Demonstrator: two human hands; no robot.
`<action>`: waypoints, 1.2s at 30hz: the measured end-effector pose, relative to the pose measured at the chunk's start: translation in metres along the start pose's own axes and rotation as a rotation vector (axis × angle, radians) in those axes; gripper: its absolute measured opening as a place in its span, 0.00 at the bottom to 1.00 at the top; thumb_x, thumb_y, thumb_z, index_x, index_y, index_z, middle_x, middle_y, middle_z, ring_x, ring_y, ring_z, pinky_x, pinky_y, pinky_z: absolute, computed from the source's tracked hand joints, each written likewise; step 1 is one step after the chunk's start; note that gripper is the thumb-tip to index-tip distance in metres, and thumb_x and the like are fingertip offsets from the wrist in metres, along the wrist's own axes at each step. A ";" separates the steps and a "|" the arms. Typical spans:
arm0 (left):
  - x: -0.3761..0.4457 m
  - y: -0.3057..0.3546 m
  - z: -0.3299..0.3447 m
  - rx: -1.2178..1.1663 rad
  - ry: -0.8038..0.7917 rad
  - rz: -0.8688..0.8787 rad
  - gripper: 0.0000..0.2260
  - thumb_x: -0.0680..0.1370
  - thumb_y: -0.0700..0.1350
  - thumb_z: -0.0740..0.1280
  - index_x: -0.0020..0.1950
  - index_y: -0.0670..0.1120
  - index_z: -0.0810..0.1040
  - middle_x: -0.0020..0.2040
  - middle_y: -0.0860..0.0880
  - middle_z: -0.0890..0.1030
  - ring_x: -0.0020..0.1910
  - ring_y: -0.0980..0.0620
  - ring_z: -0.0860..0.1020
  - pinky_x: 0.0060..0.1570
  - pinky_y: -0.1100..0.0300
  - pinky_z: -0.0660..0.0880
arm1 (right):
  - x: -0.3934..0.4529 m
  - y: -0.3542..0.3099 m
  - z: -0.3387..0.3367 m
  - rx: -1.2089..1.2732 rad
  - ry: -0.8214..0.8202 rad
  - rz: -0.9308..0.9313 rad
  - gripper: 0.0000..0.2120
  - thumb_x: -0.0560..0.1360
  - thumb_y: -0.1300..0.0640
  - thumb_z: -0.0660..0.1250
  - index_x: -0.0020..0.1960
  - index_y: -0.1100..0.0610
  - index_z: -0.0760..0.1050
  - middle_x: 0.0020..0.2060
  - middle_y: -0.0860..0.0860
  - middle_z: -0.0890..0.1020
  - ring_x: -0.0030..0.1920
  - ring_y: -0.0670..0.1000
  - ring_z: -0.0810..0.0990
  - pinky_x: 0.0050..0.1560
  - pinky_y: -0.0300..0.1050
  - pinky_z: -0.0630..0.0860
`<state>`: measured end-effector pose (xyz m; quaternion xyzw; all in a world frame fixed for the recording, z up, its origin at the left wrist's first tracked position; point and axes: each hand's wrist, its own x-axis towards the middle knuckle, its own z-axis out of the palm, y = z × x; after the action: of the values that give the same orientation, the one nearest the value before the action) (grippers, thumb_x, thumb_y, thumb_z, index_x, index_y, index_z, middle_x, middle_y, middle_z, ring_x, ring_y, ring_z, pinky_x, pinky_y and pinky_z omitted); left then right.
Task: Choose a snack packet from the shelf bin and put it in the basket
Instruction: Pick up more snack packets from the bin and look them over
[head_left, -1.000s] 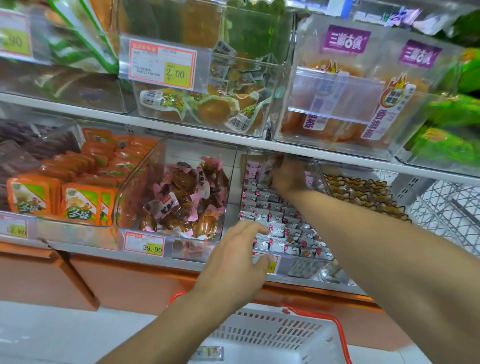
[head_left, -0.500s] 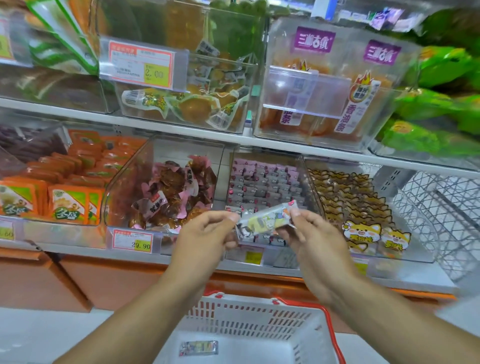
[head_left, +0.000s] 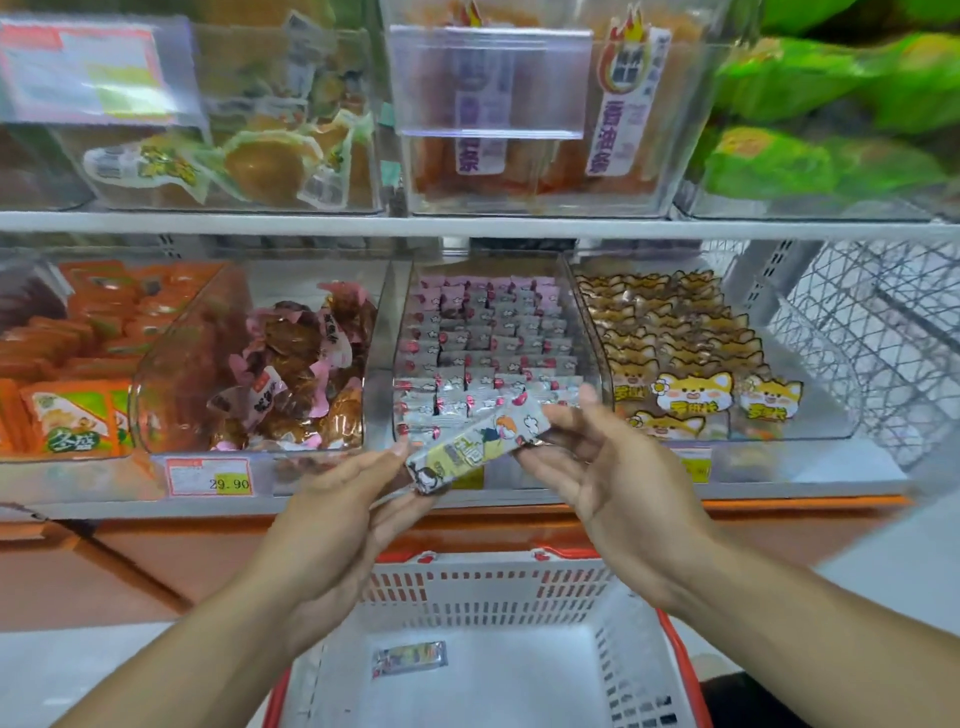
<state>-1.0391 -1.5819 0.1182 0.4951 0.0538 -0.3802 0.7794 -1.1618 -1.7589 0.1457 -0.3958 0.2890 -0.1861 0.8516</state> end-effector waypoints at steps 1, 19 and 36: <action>0.001 -0.001 0.000 -0.013 -0.005 -0.012 0.19 0.69 0.45 0.74 0.56 0.37 0.82 0.54 0.37 0.86 0.55 0.40 0.85 0.46 0.54 0.84 | 0.000 -0.001 -0.001 0.015 -0.005 0.004 0.14 0.77 0.50 0.69 0.43 0.59 0.87 0.43 0.55 0.86 0.49 0.56 0.87 0.48 0.47 0.84; 0.008 -0.011 0.016 0.069 -0.067 0.018 0.04 0.63 0.38 0.78 0.37 0.44 0.87 0.44 0.42 0.86 0.43 0.49 0.86 0.44 0.56 0.84 | 0.009 0.001 -0.024 -0.154 0.004 0.027 0.27 0.68 0.57 0.78 0.64 0.58 0.74 0.51 0.56 0.87 0.50 0.53 0.88 0.53 0.44 0.84; 0.000 -0.011 0.023 0.176 -0.087 -0.095 0.09 0.80 0.35 0.65 0.48 0.35 0.85 0.46 0.38 0.85 0.41 0.45 0.86 0.36 0.59 0.83 | 0.006 -0.005 -0.027 -0.747 -0.329 -0.357 0.18 0.72 0.53 0.77 0.58 0.38 0.79 0.47 0.53 0.85 0.44 0.62 0.82 0.45 0.51 0.84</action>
<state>-1.0529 -1.6030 0.1214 0.5416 0.0098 -0.4412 0.7155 -1.1744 -1.7804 0.1335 -0.7445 0.1242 -0.1473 0.6393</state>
